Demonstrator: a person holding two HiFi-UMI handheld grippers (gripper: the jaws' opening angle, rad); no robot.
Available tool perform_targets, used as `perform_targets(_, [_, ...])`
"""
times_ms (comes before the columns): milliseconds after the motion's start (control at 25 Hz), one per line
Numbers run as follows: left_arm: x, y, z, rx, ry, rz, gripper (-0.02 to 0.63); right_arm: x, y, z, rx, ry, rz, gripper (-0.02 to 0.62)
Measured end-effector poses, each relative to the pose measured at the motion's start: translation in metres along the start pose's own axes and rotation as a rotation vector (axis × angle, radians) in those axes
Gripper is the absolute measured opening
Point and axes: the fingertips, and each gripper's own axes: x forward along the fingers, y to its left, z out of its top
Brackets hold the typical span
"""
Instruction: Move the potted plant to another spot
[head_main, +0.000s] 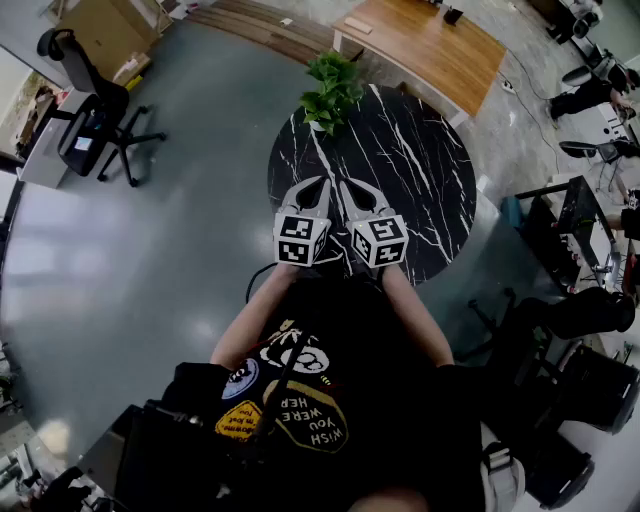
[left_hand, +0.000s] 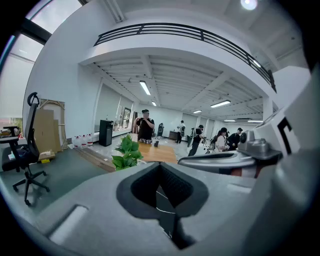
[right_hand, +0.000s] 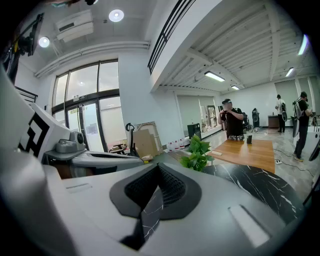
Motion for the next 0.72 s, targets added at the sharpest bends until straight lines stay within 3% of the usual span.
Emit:
perform_targets(440, [-0.005, 0.002, -0.013, -0.028, 0.021, 0.02, 0.003, -0.002, 0.005, -0.013, 0.006, 0.029, 0.024, 0.002])
perform_targets(720, [0.006, 0.012, -0.031, -0.058, 0.059, 0.046, 0.003, 0.008, -0.004, -0.026, 0.086, 0.04, 0.063, 0.002])
